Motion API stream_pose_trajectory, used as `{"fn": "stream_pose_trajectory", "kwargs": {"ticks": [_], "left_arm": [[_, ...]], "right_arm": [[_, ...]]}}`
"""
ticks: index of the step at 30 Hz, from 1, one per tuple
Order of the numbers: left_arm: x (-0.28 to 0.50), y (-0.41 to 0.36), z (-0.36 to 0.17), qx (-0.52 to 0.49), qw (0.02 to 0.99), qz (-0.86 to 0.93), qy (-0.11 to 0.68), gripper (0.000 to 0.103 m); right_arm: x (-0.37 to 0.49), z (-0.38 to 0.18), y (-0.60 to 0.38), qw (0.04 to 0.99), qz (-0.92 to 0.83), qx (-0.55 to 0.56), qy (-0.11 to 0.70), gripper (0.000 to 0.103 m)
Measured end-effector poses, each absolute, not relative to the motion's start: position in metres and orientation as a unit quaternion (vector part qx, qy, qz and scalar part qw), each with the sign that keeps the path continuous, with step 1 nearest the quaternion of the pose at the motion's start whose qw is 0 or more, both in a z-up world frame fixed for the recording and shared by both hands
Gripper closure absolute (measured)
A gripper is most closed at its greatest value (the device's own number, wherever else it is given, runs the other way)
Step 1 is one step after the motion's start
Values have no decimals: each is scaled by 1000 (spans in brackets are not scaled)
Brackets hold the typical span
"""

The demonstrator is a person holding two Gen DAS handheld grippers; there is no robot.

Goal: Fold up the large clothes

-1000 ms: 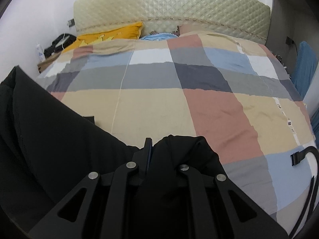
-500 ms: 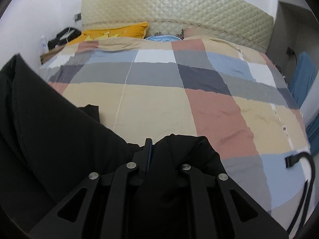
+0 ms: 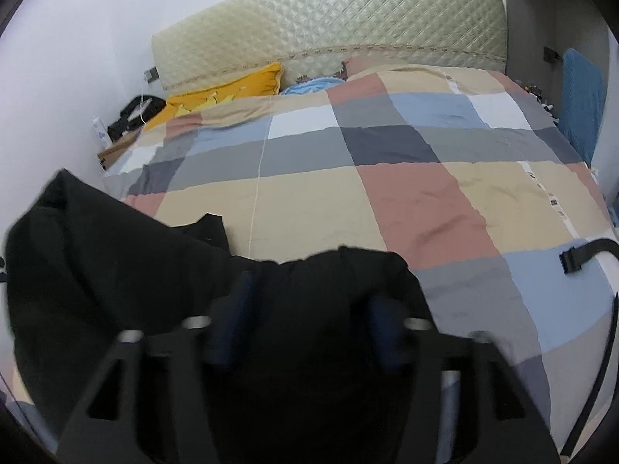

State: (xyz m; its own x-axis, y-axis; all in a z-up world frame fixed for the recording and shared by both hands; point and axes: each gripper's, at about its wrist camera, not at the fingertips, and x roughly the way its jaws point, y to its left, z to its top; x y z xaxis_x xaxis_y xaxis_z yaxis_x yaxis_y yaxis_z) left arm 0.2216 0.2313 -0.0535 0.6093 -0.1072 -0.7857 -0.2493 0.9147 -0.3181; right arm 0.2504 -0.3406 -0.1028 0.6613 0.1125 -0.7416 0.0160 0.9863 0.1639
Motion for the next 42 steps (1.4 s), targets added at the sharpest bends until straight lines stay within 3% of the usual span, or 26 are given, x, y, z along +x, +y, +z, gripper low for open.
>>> {"fn": "stream_pose_trajectory", "kwargs": {"ticks": [2, 11, 17, 20, 25, 29, 42], "left_arm": [[210, 228, -50, -182, 880, 41, 437, 41], [183, 152, -41, -79, 915, -8, 397, 41], [196, 88, -55, -51, 916, -60, 393, 41], [206, 58, -67, -35, 913, -77, 399, 41], [234, 21, -94, 8, 905, -93, 415, 41], [253, 11, -107, 18, 911, -76, 404, 41], [311, -6, -119, 61, 911, -18, 407, 41]], "right_arm": [[239, -96, -343, 915, 7, 63, 398, 0], [185, -64, -334, 948, 23, 78, 306, 0], [164, -72, -302, 944, 79, 94, 305, 0], [166, -81, -282, 938, 105, 85, 319, 6], [180, -104, -257, 924, 134, 74, 350, 24], [204, -132, -240, 919, 124, 64, 368, 25], [273, -138, -233, 920, 110, 35, 374, 23]]}}
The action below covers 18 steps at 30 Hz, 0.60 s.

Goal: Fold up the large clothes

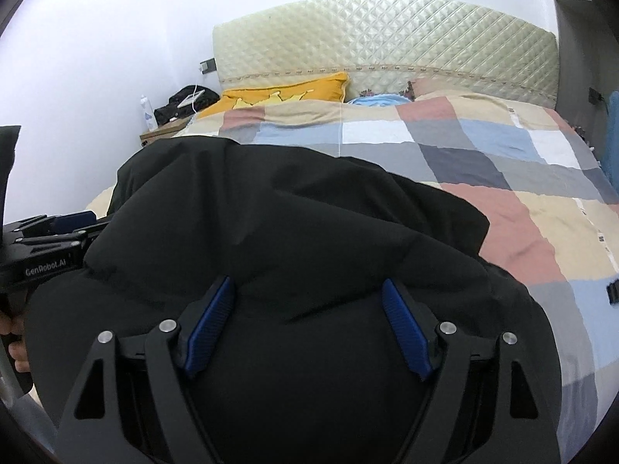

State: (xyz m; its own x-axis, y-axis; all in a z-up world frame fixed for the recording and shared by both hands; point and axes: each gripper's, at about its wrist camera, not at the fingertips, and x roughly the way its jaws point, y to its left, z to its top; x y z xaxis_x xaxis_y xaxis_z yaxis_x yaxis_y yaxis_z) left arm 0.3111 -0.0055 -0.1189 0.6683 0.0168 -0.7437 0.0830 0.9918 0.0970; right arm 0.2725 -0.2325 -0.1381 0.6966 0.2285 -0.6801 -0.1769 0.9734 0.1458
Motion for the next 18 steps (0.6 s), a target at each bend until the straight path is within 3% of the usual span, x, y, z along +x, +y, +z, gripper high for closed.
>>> {"fn": "stream_pose_trajectory", "kwargs": {"ticks": [11, 18], "left_arm": [[342, -1, -131, 76, 910, -19, 406, 41], [347, 15, -144, 27, 907, -31, 418, 41]], "right_arm": [[319, -149, -243, 899, 145, 41, 412, 22], [355, -161, -249, 888, 143, 48, 434, 22]]}}
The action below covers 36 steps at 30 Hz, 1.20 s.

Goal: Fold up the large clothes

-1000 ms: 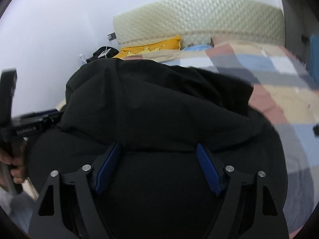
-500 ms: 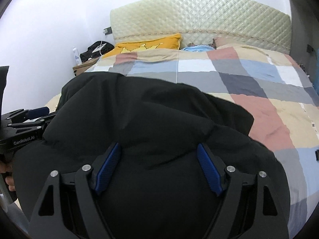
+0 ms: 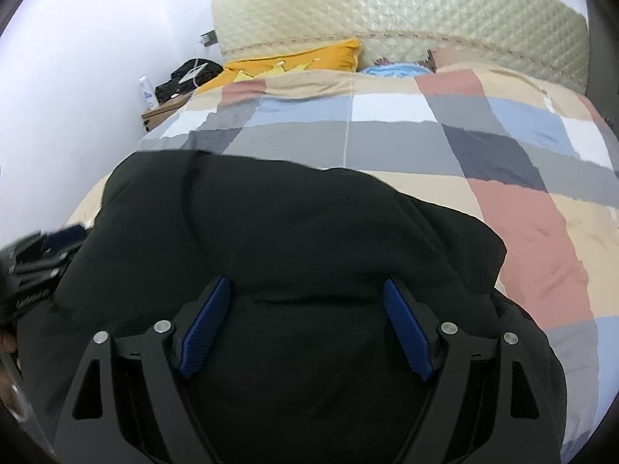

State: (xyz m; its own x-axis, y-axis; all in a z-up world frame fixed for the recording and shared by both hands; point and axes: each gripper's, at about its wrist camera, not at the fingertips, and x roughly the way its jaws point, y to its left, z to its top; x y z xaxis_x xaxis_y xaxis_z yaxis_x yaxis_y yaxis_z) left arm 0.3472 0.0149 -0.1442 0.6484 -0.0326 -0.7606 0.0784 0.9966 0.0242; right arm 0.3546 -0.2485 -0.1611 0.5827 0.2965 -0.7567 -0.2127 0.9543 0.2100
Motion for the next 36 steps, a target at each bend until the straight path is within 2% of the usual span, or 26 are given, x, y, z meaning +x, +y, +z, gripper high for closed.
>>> {"fn": "stream_pose_trajectory", "kwargs": {"ticks": [11, 19, 27, 32, 36], "left_arm": [[331, 17, -150, 22, 911, -40, 410, 41], [325, 19, -152, 21, 913, -34, 406, 41], [324, 19, -152, 22, 913, -30, 405, 41], [324, 18, -153, 20, 913, -33, 405, 40], [324, 20, -153, 17, 914, -35, 404, 40]], "right_arm": [[375, -194, -345, 859, 70, 166, 479, 22], [355, -169, -351, 881, 22, 111, 459, 22], [326, -148, -314, 903, 69, 96, 412, 22], [324, -157, -285, 907, 69, 26, 415, 21], [326, -166, -287, 905, 67, 33, 418, 21]]}}
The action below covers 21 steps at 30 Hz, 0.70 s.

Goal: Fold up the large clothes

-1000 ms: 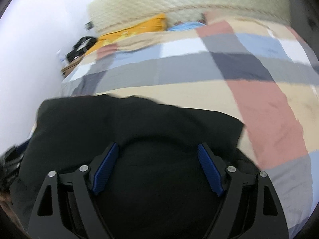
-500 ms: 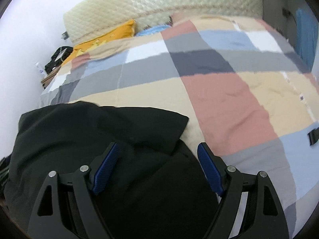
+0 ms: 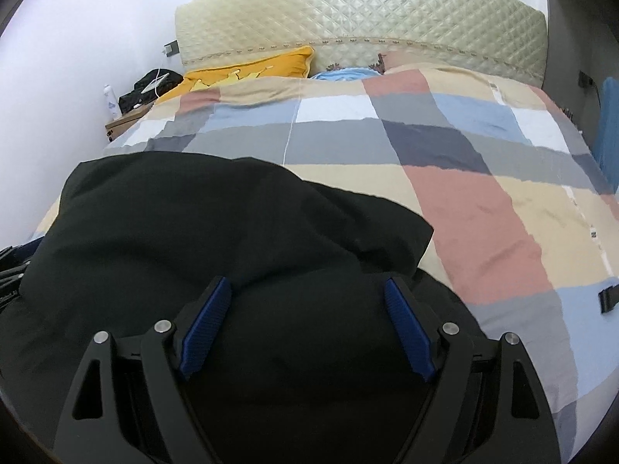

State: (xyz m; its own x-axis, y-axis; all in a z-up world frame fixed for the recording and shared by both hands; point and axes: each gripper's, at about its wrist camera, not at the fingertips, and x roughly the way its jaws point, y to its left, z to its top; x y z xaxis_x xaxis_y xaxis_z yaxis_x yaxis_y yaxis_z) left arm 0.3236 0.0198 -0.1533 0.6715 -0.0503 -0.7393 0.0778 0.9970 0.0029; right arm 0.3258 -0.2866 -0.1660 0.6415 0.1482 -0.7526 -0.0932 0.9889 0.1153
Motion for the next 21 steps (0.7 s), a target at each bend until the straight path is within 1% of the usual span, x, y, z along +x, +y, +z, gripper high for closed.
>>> {"fn": "stream_pose_trajectory", "kwargs": {"ticks": [9, 16, 18, 21], "left_arm": [[315, 31, -150, 4, 918, -35, 396, 39], [308, 66, -143, -12, 922, 29, 386, 38], [309, 80, -149, -29, 917, 48, 396, 38], [308, 101, -164, -72, 900, 27, 428, 36]], "right_arm": [[322, -174, -282, 907, 55, 28, 417, 20], [318, -174, -282, 907, 47, 31, 417, 20], [317, -173, -282, 908, 46, 33, 415, 20], [314, -173, -283, 909, 46, 37, 412, 19]]}}
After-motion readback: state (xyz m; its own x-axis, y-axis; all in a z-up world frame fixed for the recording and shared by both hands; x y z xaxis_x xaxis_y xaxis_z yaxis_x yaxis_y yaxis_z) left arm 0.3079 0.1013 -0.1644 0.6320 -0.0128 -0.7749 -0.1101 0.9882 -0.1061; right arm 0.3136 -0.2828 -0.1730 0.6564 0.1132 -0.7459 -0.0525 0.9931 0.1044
